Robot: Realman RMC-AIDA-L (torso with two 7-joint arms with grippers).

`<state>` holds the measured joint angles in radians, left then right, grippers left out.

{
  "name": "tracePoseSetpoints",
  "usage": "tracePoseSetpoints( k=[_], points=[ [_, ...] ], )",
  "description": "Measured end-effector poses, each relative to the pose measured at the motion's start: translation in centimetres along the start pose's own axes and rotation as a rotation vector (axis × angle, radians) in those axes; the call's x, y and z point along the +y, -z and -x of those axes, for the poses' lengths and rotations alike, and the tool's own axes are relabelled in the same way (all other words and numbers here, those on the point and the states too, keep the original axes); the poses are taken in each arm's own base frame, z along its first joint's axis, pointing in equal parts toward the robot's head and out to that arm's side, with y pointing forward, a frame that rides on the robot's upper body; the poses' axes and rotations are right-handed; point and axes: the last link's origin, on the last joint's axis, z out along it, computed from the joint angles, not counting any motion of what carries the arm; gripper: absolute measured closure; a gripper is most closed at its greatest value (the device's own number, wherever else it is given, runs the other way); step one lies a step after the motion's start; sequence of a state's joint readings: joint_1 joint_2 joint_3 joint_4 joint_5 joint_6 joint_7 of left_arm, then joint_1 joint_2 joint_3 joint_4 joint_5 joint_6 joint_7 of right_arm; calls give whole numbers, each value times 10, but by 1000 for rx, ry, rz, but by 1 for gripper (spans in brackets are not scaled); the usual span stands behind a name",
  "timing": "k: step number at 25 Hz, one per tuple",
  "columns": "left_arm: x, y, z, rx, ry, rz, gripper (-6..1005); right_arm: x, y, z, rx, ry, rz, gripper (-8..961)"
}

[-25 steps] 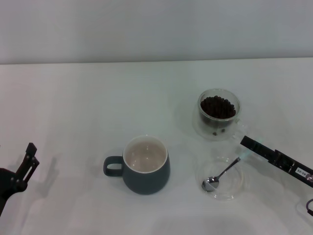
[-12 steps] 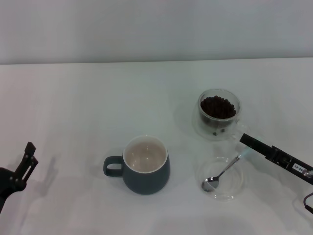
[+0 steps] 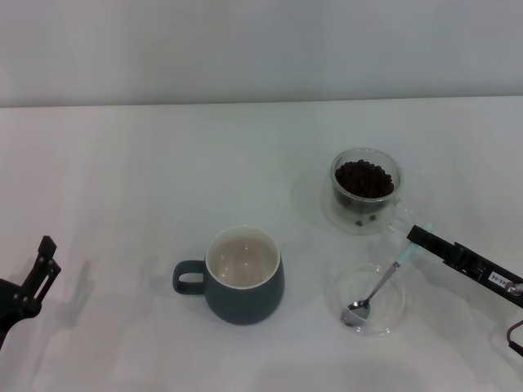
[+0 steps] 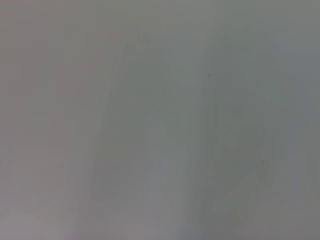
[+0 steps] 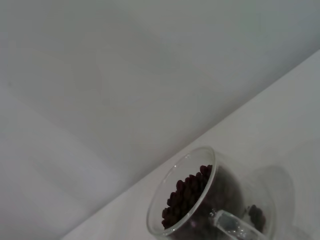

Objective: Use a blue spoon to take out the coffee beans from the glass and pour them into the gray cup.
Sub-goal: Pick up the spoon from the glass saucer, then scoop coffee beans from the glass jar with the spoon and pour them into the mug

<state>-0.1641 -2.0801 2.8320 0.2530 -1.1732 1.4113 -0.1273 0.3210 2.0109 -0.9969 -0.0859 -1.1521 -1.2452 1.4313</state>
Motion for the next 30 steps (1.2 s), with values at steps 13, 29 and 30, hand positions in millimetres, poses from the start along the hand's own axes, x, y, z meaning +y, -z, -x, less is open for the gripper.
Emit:
tracePoseSetpoints(
  k=[13,29,30],
  points=[
    [-1,3,0,0,1,-6,132,14,2,23,-73,-12,107,805],
    [2,1,0,2,2,5,133,61,-36,113,-361,359,248,814],
    [2,1,0,2,2,5,133,63,-40,115,-362,385,248,814]
  ],
)
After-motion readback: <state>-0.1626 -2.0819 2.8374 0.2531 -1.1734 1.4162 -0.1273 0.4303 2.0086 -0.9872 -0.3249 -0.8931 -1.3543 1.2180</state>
